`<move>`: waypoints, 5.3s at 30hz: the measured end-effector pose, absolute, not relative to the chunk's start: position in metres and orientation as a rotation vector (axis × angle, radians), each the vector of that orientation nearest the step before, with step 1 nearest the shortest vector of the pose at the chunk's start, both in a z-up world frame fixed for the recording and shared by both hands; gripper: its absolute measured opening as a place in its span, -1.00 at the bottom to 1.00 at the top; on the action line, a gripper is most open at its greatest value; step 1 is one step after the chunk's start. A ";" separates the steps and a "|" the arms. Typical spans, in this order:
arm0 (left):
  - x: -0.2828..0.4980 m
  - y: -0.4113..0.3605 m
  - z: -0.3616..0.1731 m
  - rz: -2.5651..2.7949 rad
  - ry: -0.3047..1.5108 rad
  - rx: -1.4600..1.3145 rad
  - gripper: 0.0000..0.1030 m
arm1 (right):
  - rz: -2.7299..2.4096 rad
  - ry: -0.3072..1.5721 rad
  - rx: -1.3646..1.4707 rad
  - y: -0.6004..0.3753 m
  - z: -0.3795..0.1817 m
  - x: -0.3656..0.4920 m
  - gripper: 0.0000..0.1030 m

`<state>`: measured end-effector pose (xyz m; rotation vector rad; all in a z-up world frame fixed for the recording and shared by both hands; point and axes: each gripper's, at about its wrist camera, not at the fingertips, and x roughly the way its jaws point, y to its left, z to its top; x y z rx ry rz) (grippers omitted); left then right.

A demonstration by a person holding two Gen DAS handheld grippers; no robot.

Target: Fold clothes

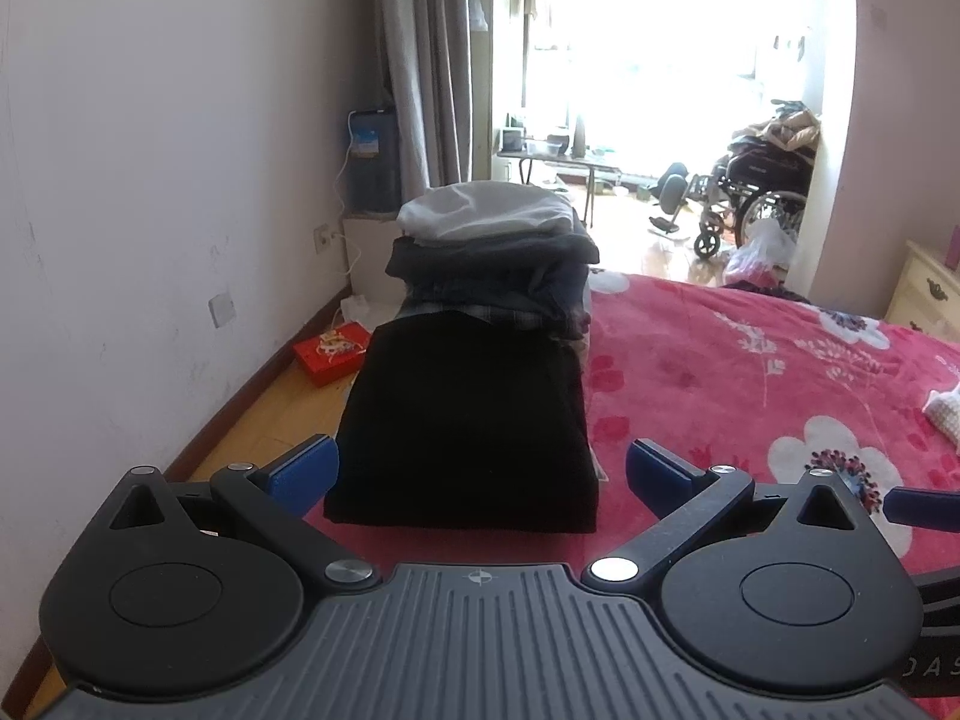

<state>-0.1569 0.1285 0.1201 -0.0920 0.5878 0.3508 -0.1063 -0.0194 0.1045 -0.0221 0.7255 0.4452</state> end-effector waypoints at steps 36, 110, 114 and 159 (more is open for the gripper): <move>-0.155 0.139 0.102 0.453 0.637 -0.125 1.00 | 0.374 0.755 -0.063 0.002 0.088 -0.100 0.93; -0.152 0.142 0.096 0.456 0.696 -0.033 1.00 | 0.343 0.802 -0.067 0.014 0.082 -0.106 0.97; -0.152 0.142 0.096 0.457 0.697 -0.033 1.00 | 0.342 0.802 -0.067 0.014 0.081 -0.106 0.97; -0.154 0.142 0.094 0.461 0.699 -0.027 1.00 | 0.319 0.802 -0.094 0.018 0.078 -0.107 0.98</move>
